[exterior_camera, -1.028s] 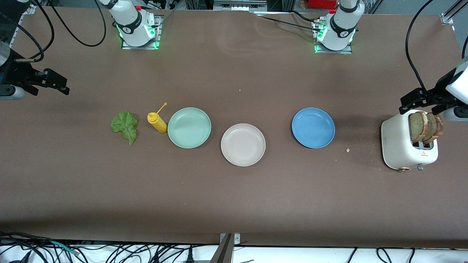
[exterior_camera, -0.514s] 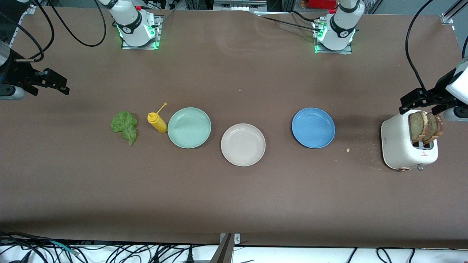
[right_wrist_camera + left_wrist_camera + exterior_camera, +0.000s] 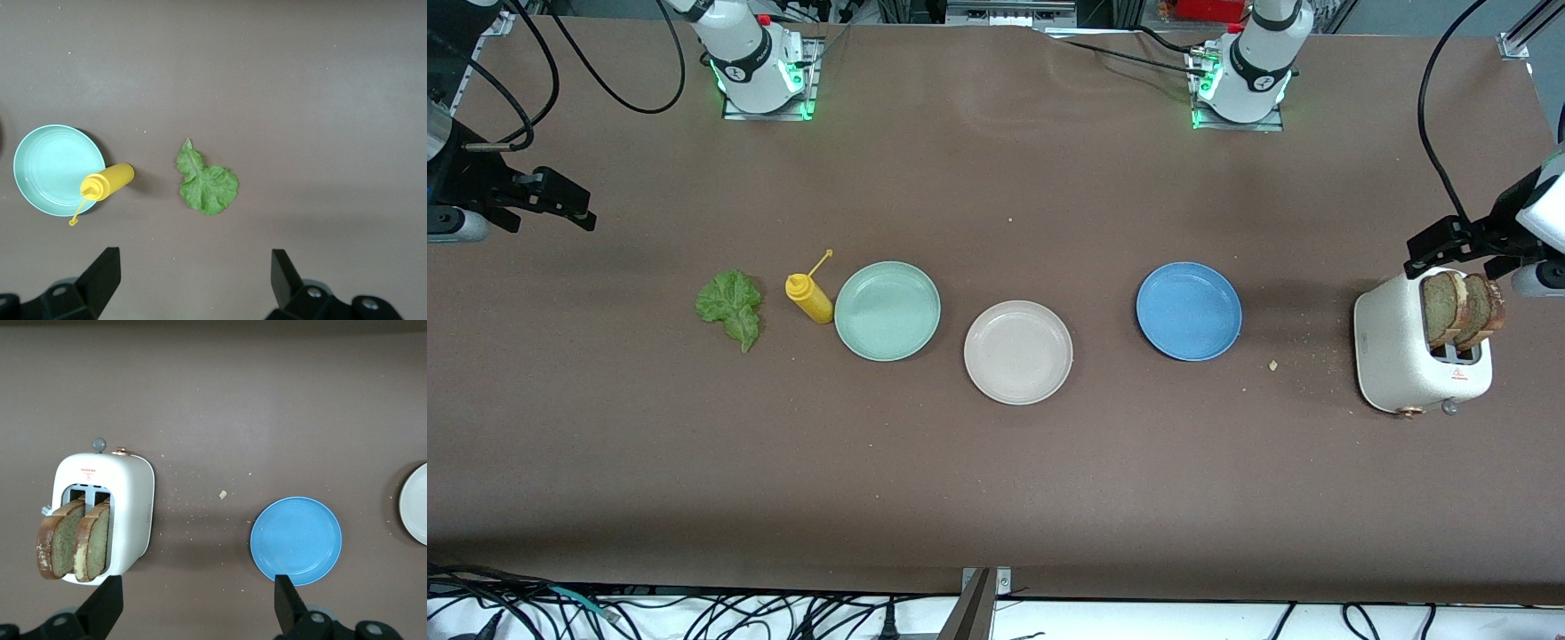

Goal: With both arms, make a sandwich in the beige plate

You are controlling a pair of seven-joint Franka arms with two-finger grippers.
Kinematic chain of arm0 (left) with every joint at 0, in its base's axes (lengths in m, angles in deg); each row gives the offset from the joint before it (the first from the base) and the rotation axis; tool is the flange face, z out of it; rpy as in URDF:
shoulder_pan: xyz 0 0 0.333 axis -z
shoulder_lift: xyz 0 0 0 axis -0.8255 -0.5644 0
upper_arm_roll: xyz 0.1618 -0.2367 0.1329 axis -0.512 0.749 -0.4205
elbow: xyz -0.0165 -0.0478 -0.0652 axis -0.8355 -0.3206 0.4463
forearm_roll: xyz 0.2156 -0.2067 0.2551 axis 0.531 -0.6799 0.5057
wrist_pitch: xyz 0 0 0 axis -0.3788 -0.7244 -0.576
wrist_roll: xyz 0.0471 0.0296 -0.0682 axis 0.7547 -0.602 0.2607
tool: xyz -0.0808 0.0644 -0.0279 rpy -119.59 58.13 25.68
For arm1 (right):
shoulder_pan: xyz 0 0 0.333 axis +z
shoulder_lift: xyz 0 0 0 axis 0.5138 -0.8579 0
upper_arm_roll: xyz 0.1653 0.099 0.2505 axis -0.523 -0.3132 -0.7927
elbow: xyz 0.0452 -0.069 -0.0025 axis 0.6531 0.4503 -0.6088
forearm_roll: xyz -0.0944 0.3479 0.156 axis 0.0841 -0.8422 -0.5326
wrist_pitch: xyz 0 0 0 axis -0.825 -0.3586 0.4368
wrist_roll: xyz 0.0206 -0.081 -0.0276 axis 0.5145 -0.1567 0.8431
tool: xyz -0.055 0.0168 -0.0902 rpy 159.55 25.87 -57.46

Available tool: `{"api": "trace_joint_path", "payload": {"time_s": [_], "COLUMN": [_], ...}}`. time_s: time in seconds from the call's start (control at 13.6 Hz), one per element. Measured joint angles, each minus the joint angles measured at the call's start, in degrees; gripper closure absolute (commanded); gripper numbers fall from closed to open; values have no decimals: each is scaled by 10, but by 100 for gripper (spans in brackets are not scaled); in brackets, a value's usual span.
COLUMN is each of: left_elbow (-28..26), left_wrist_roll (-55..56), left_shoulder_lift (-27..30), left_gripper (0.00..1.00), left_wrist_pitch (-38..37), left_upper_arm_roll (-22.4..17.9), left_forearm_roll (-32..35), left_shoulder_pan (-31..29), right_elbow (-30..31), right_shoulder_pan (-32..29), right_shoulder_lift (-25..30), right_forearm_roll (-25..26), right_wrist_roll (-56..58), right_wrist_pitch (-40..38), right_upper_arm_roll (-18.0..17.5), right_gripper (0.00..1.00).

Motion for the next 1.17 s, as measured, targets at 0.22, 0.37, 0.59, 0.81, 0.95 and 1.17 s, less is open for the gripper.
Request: {"api": "trace_joint_path", "payload": {"time_s": [0.22, 0.37, 0.59, 0.81, 0.95, 1.17], "left_elbow": [0, 0, 0, 0, 0, 0], "left_wrist_roll": [-1, -1, -1, -1, -1, -1], "left_shoulder_lift": [-4, -5, -5, -5, -5, -5], "left_gripper": [0, 0, 0, 0, 0, 0], "left_wrist_pitch": [0, 0, 0, 0, 0, 0], "left_upper_arm_roll": [0, 1, 3, 6, 7, 7], "left_forearm_roll": [0, 0, 0, 0, 0, 0], "left_shoulder_pan": [-2, -2, -2, -1, -1, 0], "right_elbow": [0, 0, 0, 0, 0, 0], "right_shoulder_pan": [0, 0, 0, 0, 0, 0], "right_shoulder_lift": [0, 0, 0, 0, 0, 0], "right_forearm_roll": [-1, -4, -5, -5, -5, -5], "right_wrist_roll": [0, 0, 0, 0, 0, 0], "right_wrist_pitch": [0, 0, 0, 0, 0, 0], "right_upper_arm_roll": [0, 0, 0, 0, 0, 0], "right_gripper": [0, 0, 0, 0, 0, 0]}}
